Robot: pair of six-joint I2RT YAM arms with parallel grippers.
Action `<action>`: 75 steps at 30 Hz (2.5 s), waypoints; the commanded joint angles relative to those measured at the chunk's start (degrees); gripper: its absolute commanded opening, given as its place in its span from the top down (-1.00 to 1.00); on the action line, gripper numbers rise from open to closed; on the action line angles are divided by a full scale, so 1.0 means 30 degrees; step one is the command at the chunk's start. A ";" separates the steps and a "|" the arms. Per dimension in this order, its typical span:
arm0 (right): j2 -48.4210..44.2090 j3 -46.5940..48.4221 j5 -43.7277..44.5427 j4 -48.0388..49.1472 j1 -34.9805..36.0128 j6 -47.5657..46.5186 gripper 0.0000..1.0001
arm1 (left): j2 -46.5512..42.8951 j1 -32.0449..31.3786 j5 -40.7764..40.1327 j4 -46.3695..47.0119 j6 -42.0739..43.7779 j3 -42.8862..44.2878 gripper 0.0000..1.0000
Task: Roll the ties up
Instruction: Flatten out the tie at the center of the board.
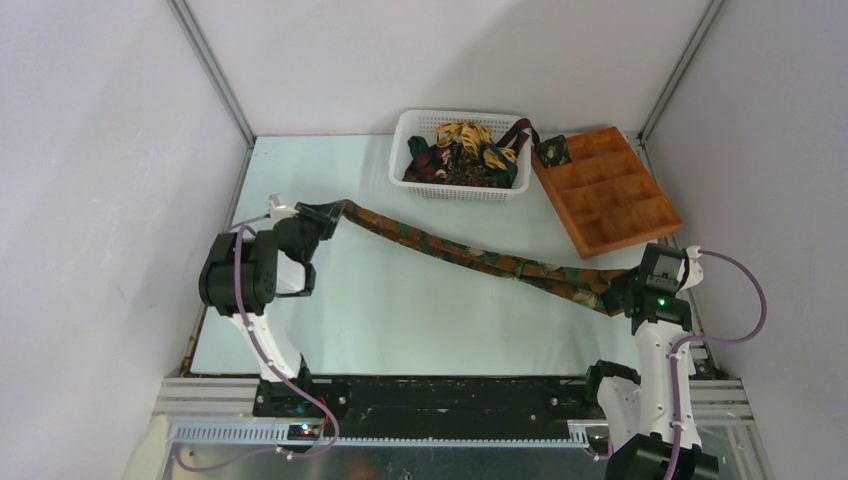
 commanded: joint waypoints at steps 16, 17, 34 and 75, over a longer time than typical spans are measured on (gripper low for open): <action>-0.0206 0.0083 0.0326 0.0028 -0.0096 -0.0264 1.00 | -0.1853 0.0119 -0.1334 -0.2815 -0.0225 -0.0089 0.00; -0.0205 0.0083 0.0330 0.0045 -0.0093 -0.0275 1.00 | -0.2083 0.0135 -0.1321 -0.3158 -0.0166 -0.0084 0.28; -0.0108 0.0046 -0.0100 0.0274 -0.0006 -0.0328 1.00 | -0.4790 0.0060 -0.1112 -1.1422 0.2425 0.1139 -0.11; 0.0594 -0.0415 -0.0498 -0.0061 0.0451 -0.0531 0.83 | -0.9802 -0.0878 -0.2470 -1.7479 0.4477 0.1279 0.90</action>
